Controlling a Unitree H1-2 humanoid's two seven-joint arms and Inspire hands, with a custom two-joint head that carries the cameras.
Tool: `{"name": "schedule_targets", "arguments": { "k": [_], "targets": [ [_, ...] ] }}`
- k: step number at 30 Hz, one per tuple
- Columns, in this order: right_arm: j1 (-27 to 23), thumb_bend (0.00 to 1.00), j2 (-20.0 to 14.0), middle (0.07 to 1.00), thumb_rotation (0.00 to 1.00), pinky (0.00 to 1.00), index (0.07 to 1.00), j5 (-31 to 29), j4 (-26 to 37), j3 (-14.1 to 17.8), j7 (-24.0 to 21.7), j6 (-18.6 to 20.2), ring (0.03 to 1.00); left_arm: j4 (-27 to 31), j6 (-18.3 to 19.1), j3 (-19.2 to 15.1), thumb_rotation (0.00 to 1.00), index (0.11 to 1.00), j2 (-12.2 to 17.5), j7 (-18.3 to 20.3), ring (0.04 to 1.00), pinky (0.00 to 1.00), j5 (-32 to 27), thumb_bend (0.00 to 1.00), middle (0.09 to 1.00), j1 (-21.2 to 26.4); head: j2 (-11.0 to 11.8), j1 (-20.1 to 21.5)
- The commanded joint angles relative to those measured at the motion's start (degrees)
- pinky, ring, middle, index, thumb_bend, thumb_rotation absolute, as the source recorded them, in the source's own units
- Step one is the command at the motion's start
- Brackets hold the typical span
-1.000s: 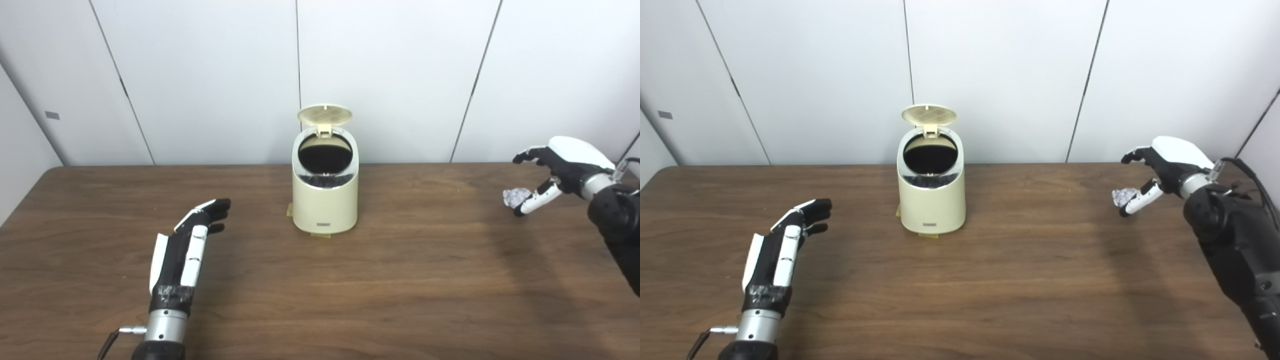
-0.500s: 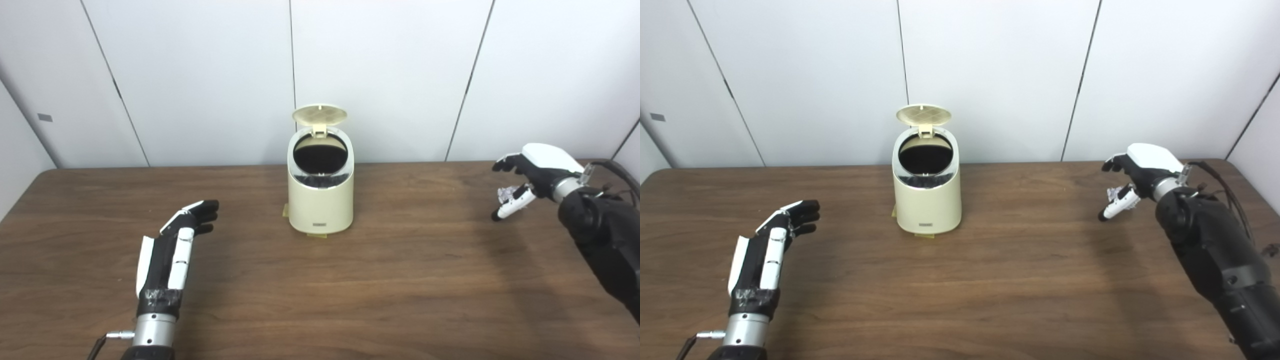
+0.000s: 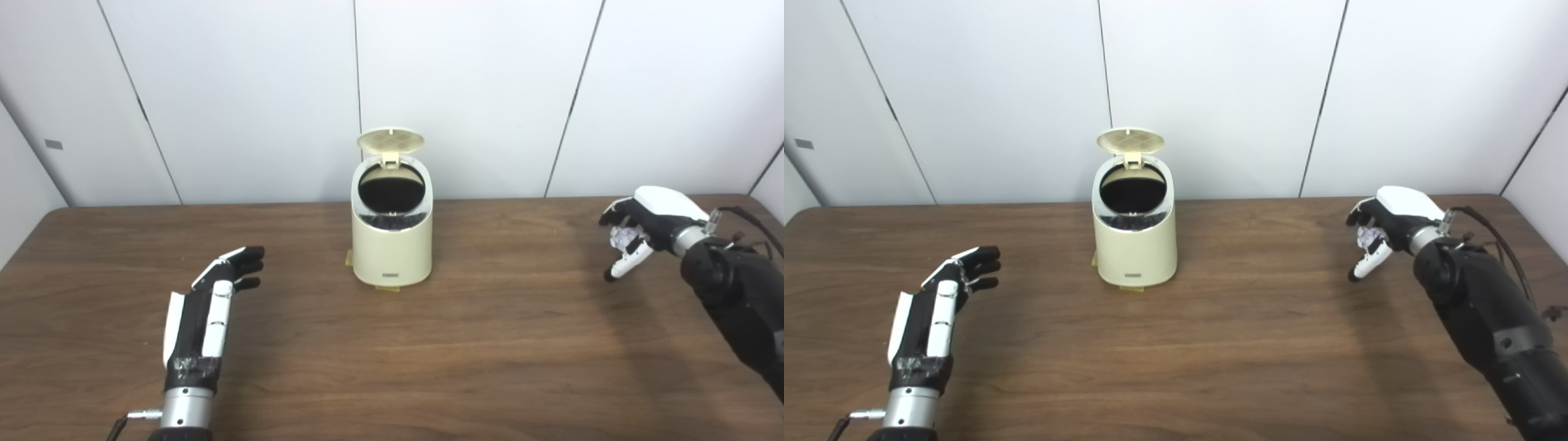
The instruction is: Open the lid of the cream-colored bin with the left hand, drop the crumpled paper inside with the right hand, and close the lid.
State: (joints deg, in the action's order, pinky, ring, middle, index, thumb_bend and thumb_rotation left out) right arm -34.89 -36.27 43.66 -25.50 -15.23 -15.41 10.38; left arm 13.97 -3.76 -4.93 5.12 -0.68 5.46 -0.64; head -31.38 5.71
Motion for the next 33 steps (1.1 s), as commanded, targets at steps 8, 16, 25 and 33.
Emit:
{"name": "schedule_targets", "arguments": {
  "k": [8, 16, 25, 33],
  "targets": [
    [-4.24, 1.00, -3.67, 0.735, 0.18, 0.58, 0.673, -0.08, -1.01, -0.66, -0.49, -2.14, 0.704, 1.10, -2.55, -0.65, 1.00, 0.752, 0.38, -0.83, 0.760, 0.70, -0.43, 0.43, 0.771, 1.59, -0.04, 0.91],
    [-4.65, 0.98, -4.60, 0.733, 0.17, 0.56, 0.686, -0.37, -1.37, -1.19, -3.30, -1.72, 0.688, 1.15, -2.67, -1.02, 1.00, 0.766, 1.23, -0.45, 0.770, 0.73, -1.36, 0.44, 0.780, 1.54, 0.04, 1.55],
    [-5.38, 0.94, -5.23, 0.697, 0.13, 0.56, 0.677, 0.73, -1.67, -3.07, -3.97, -1.98, 0.656, 2.16, -1.14, -1.30, 1.00, 0.763, 1.28, -0.36, 0.775, 0.77, -2.21, 0.47, 0.782, 1.50, -0.10, 1.26],
    [-4.38, 0.53, -3.56, 0.429, 0.00, 0.31, 0.501, 4.42, -2.03, -2.25, 4.98, 0.37, 0.392, 2.31, -1.51, -1.39, 1.00, 0.770, 1.62, -0.18, 0.780, 0.78, -2.17, 0.47, 0.786, 1.36, -0.33, 1.25]
  ]
}}
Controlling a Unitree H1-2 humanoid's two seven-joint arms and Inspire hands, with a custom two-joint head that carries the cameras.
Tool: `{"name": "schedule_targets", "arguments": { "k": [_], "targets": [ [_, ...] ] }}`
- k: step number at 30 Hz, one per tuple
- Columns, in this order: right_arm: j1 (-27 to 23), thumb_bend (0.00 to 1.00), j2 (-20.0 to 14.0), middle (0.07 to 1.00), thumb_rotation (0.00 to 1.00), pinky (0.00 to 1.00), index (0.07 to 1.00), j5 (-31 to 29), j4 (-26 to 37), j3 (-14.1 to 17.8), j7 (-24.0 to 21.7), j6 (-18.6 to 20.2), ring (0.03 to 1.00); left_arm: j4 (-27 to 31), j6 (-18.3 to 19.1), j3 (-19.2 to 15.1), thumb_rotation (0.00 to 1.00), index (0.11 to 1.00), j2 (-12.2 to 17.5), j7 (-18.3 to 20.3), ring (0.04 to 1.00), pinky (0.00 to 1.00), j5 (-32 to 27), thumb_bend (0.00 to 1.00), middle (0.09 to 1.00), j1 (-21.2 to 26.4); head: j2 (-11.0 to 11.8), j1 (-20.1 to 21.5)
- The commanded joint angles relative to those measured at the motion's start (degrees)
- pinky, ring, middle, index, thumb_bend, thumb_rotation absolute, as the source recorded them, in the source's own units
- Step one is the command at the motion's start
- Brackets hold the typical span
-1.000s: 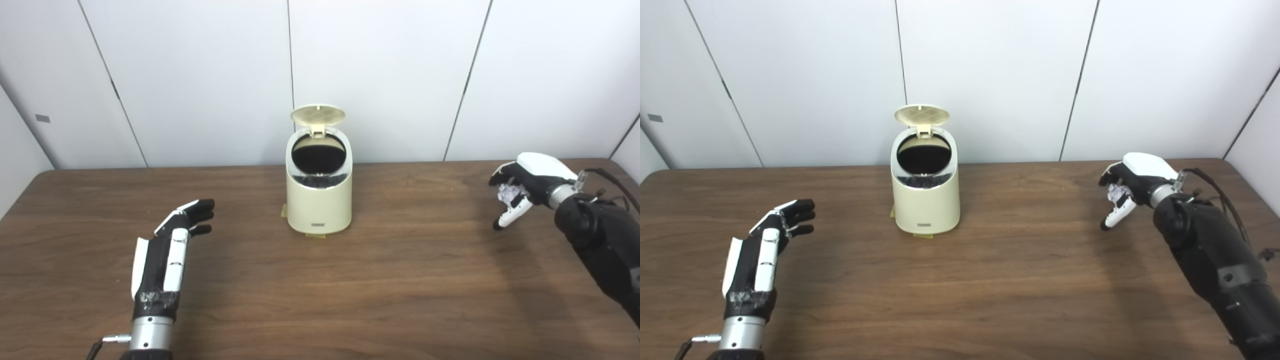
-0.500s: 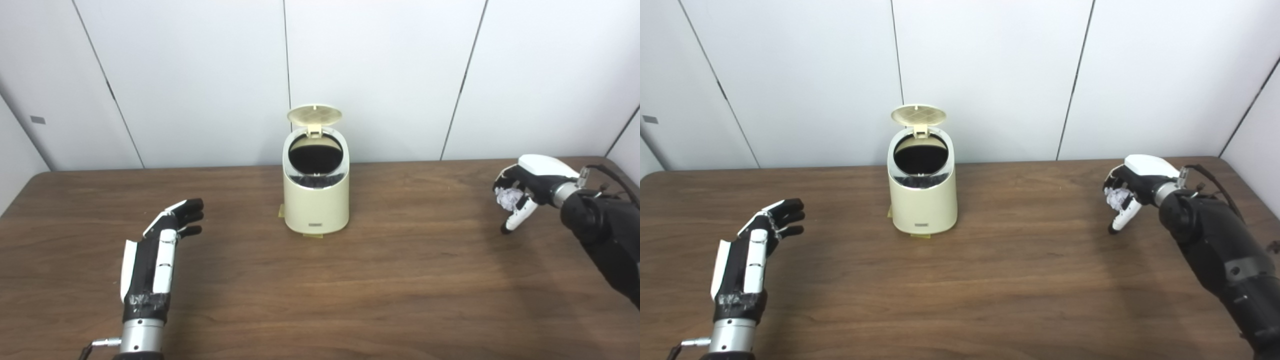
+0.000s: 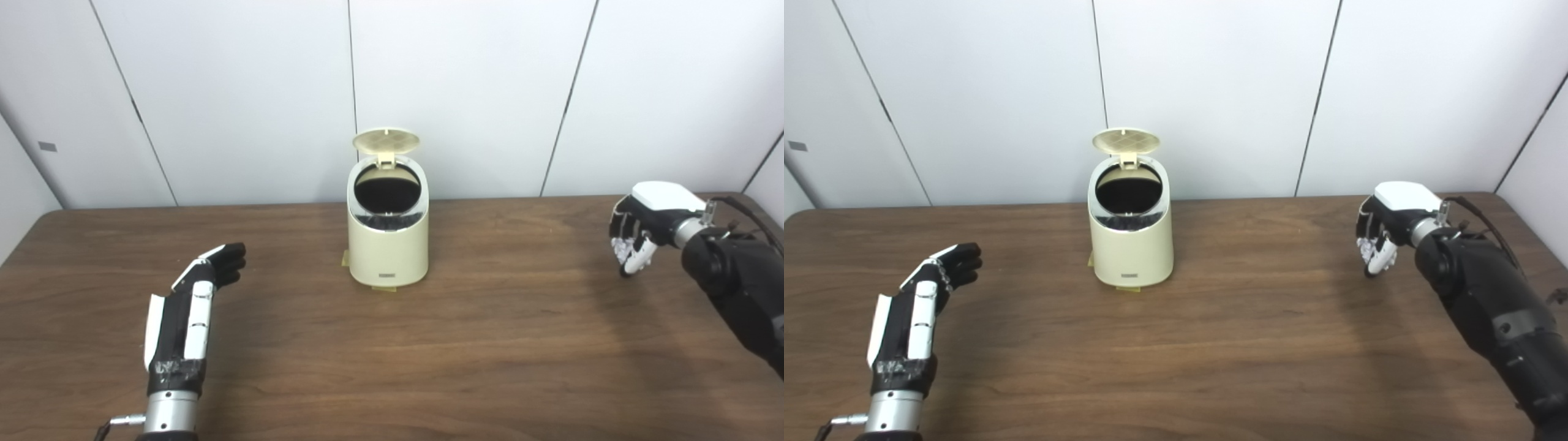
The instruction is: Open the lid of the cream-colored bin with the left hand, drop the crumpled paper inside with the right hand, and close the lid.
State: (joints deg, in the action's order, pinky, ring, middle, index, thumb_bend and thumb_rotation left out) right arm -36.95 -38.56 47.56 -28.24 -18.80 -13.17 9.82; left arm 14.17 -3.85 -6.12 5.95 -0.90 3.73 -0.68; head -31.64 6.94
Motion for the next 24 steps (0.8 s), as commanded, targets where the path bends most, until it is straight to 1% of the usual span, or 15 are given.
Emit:
{"name": "schedule_targets", "arguments": {
  "k": [1, 7, 11, 12, 14, 15, 18, 22, 23, 24],
  "targets": [
    [-2.12, 0.53, -1.14, 0.417, 0.00, 0.29, 0.506, 0.24, 0.98, 1.65, 3.22, 0.88, 0.365, 2.05, -1.52, -0.24, 1.00, 0.768, 0.80, 0.03, 0.778, 0.77, -0.46, 0.48, 0.785, 1.40, -0.06, 0.02],
    [-1.55, 0.52, -0.99, 0.401, 0.00, 0.25, 0.511, -0.32, 0.99, 2.07, 5.04, -0.17, 0.328, 1.97, -1.32, -0.28, 1.00, 0.768, 0.72, -0.01, 0.778, 0.77, -0.17, 0.48, 0.784, 1.28, -0.13, 0.22],
    [-1.20, 0.52, -1.12, 0.400, 0.00, 0.24, 0.513, -0.36, 1.96, 1.94, 4.05, 0.85, 0.319, 2.06, -1.02, -0.19, 1.00, 0.770, 0.75, -0.01, 0.776, 0.76, 0.23, 0.47, 0.786, 1.21, -0.16, 0.26],
    [-1.14, 0.53, -1.29, 0.445, 0.00, 0.23, 0.497, 0.07, 2.28, 1.67, 3.87, 1.05, 0.313, 2.05, -1.05, -0.18, 1.00, 0.771, 0.72, -0.03, 0.777, 0.76, 0.27, 0.47, 0.786, 1.23, -0.14, 0.31],
    [-0.96, 0.53, -1.51, 0.413, 0.00, 0.25, 0.507, 0.60, 2.89, 1.43, 3.78, 1.32, 0.324, 1.87, -1.35, -0.14, 1.00, 0.768, 0.68, 0.06, 0.774, 0.76, 0.03, 0.46, 0.785, 1.30, -0.14, 0.31],
    [-0.88, 0.53, -1.59, 0.413, 0.00, 0.27, 0.507, 0.53, 2.99, 1.49, 4.00, 1.03, 0.345, 1.81, -1.48, -0.11, 1.00, 0.769, 0.68, 0.05, 0.774, 0.76, 0.13, 0.46, 0.786, 1.31, -0.14, 0.31],
    [-0.80, 0.53, -1.69, 0.413, 0.00, 0.27, 0.508, 0.14, 3.05, 1.78, 4.35, 0.50, 0.353, 1.64, -1.49, -0.05, 1.00, 0.767, 0.60, 0.05, 0.774, 0.77, 0.07, 0.46, 0.788, 1.40, -0.09, 0.34],
    [-1.33, 0.53, -1.63, 0.425, 0.00, 0.30, 0.507, -0.64, 3.35, 2.10, 3.14, 0.78, 0.382, 1.81, -1.40, 0.21, 1.00, 0.769, 0.43, -0.06, 0.774, 0.76, 0.78, 0.45, 0.787, 1.50, -0.03, 0.40],
    [-1.53, 0.53, -1.59, 0.421, 0.00, 0.30, 0.506, -0.73, 3.85, 2.16, 2.38, 1.34, 0.381, 1.81, -1.39, 0.25, 1.00, 0.770, 0.39, -0.06, 0.775, 0.76, 0.80, 0.45, 0.788, 1.54, -0.02, 0.42],
    [-1.65, 0.53, -1.56, 0.406, 0.00, 0.27, 0.507, -0.75, 4.26, 2.22, 1.80, 1.75, 0.352, 1.80, -1.38, 0.27, 1.00, 0.770, 0.37, -0.07, 0.775, 0.76, 0.83, 0.45, 0.789, 1.56, -0.02, 0.42]
  ]
}}
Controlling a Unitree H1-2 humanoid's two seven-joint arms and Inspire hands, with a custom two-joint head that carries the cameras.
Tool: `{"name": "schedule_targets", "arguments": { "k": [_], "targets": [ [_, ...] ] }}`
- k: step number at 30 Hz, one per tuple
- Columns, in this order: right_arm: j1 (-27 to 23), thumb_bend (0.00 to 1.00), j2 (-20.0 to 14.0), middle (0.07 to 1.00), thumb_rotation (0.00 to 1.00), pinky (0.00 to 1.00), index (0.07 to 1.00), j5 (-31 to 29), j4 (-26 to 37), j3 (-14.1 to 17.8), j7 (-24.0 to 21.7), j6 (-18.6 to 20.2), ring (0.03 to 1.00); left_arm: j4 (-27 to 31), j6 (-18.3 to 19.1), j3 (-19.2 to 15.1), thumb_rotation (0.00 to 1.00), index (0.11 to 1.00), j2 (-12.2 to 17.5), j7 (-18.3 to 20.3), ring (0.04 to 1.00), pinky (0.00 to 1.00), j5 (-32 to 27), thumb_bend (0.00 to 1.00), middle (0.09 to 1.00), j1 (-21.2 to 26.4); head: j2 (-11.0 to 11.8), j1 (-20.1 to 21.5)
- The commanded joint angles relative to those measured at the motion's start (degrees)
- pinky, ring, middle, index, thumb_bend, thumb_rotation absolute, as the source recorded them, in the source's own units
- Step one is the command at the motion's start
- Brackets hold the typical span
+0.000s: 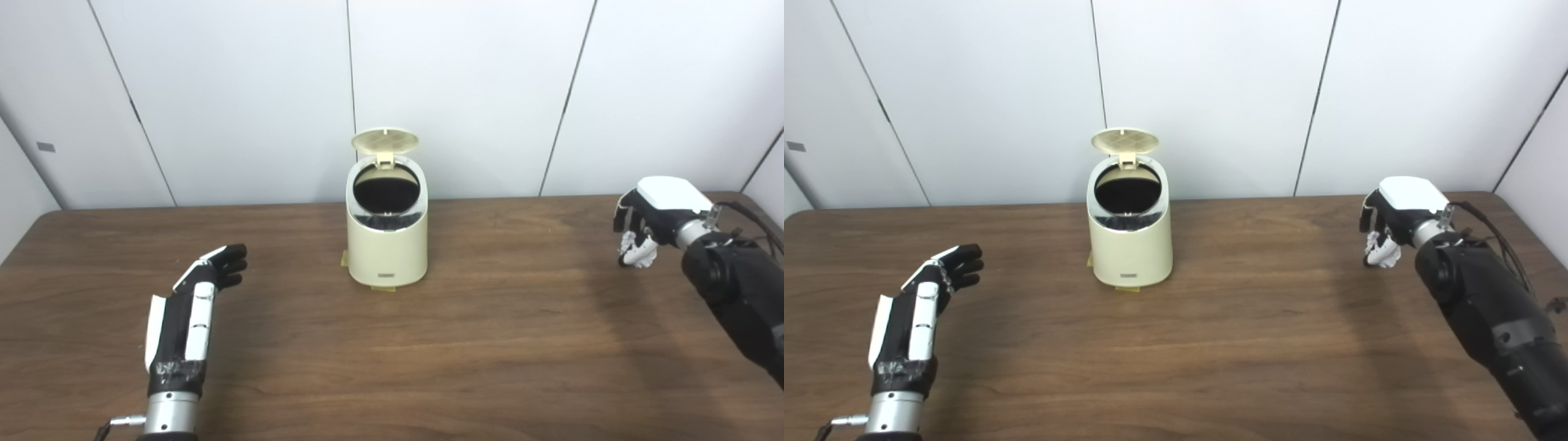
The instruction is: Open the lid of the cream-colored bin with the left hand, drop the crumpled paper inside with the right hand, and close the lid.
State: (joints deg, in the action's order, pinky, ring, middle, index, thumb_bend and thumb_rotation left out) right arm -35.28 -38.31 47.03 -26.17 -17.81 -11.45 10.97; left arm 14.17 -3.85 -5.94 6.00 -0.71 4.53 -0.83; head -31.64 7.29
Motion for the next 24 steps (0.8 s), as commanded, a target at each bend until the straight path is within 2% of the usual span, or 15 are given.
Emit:
{"name": "schedule_targets", "arguments": {
  "k": [1, 3, 6, 9, 10, 12, 13, 16, 17, 20, 24],
  "targets": [
    [-3.57, 0.53, -1.80, 0.402, 0.00, 0.26, 0.507, 0.05, 3.06, 1.12, -0.96, 1.37, 0.343, 1.86, -1.38, 0.14, 1.00, 0.770, 0.28, -0.31, 0.775, 0.76, 0.19, 0.45, 0.789, 1.70, -0.05, 0.13],
    [-4.05, 0.53, -2.15, 0.425, 0.00, 0.30, 0.498, 1.14, 4.84, 0.46, -2.42, 1.74, 0.386, 1.87, -1.45, 0.27, 1.00, 0.770, 0.23, -0.40, 0.774, 0.76, 0.68, 0.44, 0.787, 1.67, 0.01, 0.24],
    [-4.34, 0.53, -2.58, 0.422, 0.00, 0.30, 0.499, 2.37, 7.03, -0.13, -2.83, 0.70, 0.379, 1.72, -1.48, 0.30, 1.00, 0.764, 0.01, -0.55, 0.768, 0.74, 0.77, 0.42, 0.781, 1.67, 0.01, 0.18],
    [-4.89, 0.53, -2.15, 0.400, 0.00, 0.26, 0.501, 2.88, 8.45, 0.11, -4.14, 1.77, 0.335, 1.35, -1.87, 0.36, 1.00, 0.764, 0.02, -0.64, 0.766, 0.73, 1.04, 0.43, 0.779, 1.79, 0.05, 0.24],
    [-4.98, 0.53, -2.10, 0.398, 0.00, 0.25, 0.501, 2.20, 8.78, 0.42, -4.24, 0.93, 0.329, 1.21, -2.07, 0.38, 1.00, 0.764, 0.02, -0.64, 0.766, 0.73, 1.02, 0.43, 0.779, 1.85, 0.05, 0.24],
    [-5.23, 0.53, -1.89, 0.455, 0.00, 0.19, 0.487, 1.25, 9.66, 0.96, -5.11, 0.59, 0.261, 0.94, -2.30, 0.40, 1.00, 0.763, -0.01, -0.58, 0.769, 0.74, 0.70, 0.43, 0.781, 1.95, 0.14, 0.29],
    [-5.43, 0.53, -1.78, 0.465, 0.00, 0.18, 0.485, 1.16, 10.19, 1.05, -5.62, 0.80, 0.257, 0.81, -2.38, 0.44, 1.00, 0.764, -0.01, -0.51, 0.770, 0.73, 0.55, 0.43, 0.782, 1.98, 0.16, 0.28],
    [-5.98, 0.53, -1.67, 0.471, 0.00, 0.20, 0.483, 1.69, 11.83, 0.95, -7.03, 1.26, 0.275, 0.76, -2.35, 0.52, 1.00, 0.764, -0.18, -0.63, 0.763, 0.72, 0.63, 0.43, 0.780, 2.00, 0.19, 0.26],
    [-6.32, 0.53, -1.60, 0.430, 0.00, 0.23, 0.490, 2.24, 12.35, 0.70, -7.78, 1.76, 0.307, 0.74, -2.44, 0.57, 1.00, 0.762, -0.24, -0.68, 0.760, 0.72, 0.70, 0.42, 0.778, 2.01, 0.19, 0.26],
    [-6.96, 0.53, -1.33, 0.413, 0.00, 0.26, 0.492, 2.44, 13.64, 0.68, -9.30, 2.26, 0.345, 0.63, -2.73, 0.79, 1.00, 0.760, -0.25, -0.82, 0.760, 0.72, 1.07, 0.41, 0.775, 2.07, 0.27, 0.23],
    [-7.70, 0.53, -1.08, 0.412, 0.00, 0.29, 0.491, 2.55, 15.59, 0.34, -9.99, 0.82, 0.358, 0.34, -2.84, 1.14, 1.00, 0.759, -0.20, -1.04, 0.759, 0.70, 1.33, 0.41, 0.774, 2.23, 0.38, 0.16]
  ]
}}
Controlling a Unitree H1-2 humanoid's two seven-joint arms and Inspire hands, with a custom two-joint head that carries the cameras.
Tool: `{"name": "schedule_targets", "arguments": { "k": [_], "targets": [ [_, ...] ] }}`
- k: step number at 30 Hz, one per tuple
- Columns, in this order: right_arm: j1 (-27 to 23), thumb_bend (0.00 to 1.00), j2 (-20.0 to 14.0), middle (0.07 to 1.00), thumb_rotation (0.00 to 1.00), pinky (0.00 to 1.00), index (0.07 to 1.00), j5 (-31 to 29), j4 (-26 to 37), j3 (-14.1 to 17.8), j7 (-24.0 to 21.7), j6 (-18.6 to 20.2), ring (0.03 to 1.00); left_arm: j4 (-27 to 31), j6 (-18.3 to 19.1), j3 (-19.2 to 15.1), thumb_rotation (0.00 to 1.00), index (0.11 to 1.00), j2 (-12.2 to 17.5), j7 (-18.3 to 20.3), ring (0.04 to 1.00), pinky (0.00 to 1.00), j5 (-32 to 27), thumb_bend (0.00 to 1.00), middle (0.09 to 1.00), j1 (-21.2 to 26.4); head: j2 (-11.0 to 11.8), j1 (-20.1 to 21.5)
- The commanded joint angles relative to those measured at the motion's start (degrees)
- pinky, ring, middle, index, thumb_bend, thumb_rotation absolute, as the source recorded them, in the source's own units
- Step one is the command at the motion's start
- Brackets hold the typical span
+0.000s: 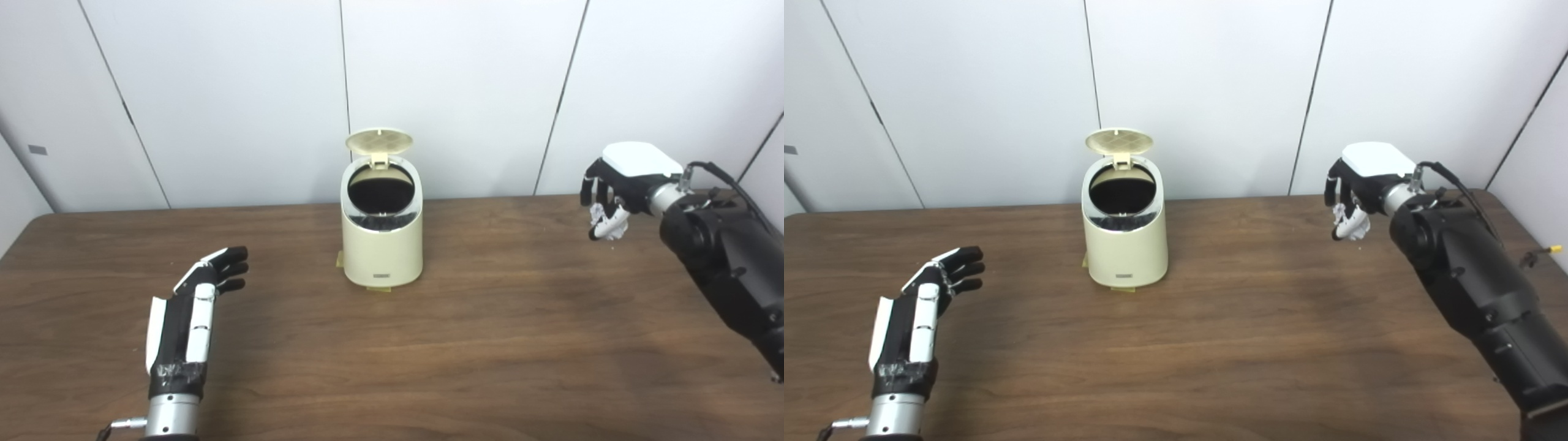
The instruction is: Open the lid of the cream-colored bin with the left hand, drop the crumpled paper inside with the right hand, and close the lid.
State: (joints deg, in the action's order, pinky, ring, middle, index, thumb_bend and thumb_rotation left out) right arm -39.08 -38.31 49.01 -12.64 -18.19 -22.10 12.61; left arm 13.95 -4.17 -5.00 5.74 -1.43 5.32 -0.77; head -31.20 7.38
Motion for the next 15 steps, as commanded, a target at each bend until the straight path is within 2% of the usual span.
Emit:
{"name": "schedule_targets", "arguments": {
  "k": [1, 5, 7, 9, 11, 12, 14, 15],
  "targets": [
    [-4.01, 0.53, -0.97, 0.423, 0.00, 0.30, 0.489, 1.15, 2.64, 0.43, 0.85, -1.09, 0.370, 0.61, -2.29, 0.34, 1.00, 0.758, -0.03, -0.47, 0.759, 0.70, 0.81, 0.41, 0.773, 2.21, 0.00, 0.09],
    [-4.63, 0.53, -0.41, 0.415, 0.00, 0.27, 0.496, 1.86, 4.15, -0.11, 0.36, -2.05, 0.346, 0.46, -0.93, 1.20, 1.00, 0.763, 0.36, 0.00, 0.775, 0.73, 1.90, 0.40, 0.778, 2.29, 0.34, -0.05],
    [-5.42, 0.53, -0.28, 0.438, 0.00, 0.38, 0.497, 2.21, 4.57, -0.63, -0.51, -2.95, 0.400, 0.85, 0.70, 1.72, 1.00, 0.769, 0.65, 0.69, 0.783, 0.75, 2.20, 0.43, 0.786, 2.12, 0.41, -0.14],
    [-6.21, 0.53, 0.07, 0.457, 0.00, 0.43, 0.492, 2.27, 5.01, -0.88, -1.31, -3.24, 0.435, 1.53, 2.46, 2.19, 1.00, 0.781, 0.61, 1.15, 0.803, 0.77, 2.21, 0.44, 0.801, 1.94, 0.56, -0.24],
    [-6.77, 0.53, 0.61, 0.457, 0.00, 0.52, 0.494, 1.82, 6.02, -0.67, -2.09, -3.33, 0.451, 1.88, 3.70, 2.40, 1.00, 0.790, 0.51, 1.37, 0.818, 0.80, 2.10, 0.44, 0.810, 1.84, 0.67, -0.27],
    [-6.78, 0.53, 1.02, 0.444, 0.00, 0.51, 0.499, 1.20, 6.76, -0.13, -2.08, -3.43, 0.446, 1.95, 4.15, 2.43, 1.00, 0.797, 0.45, 1.49, 0.826, 0.82, 1.91, 0.45, 0.815, 1.82, 0.73, -0.27],
    [-6.85, 0.53, 1.69, 0.432, 0.00, 0.37, 0.508, 0.29, 7.89, 0.67, -2.21, -3.42, 0.416, 1.85, 4.58, 2.51, 1.00, 0.806, 0.24, 1.40, 0.834, 0.84, 1.88, 0.46, 0.821, 1.88, 0.86, -0.33],
    [-6.89, 0.53, 1.85, 0.430, 0.00, 0.34, 0.511, 0.12, 8.06, 0.86, -2.28, -3.42, 0.408, 1.74, 4.67, 2.58, 1.00, 0.806, 0.11, 1.31, 0.835, 0.84, 1.99, 0.46, 0.821, 1.95, 0.94, -0.38]
  ]
}}
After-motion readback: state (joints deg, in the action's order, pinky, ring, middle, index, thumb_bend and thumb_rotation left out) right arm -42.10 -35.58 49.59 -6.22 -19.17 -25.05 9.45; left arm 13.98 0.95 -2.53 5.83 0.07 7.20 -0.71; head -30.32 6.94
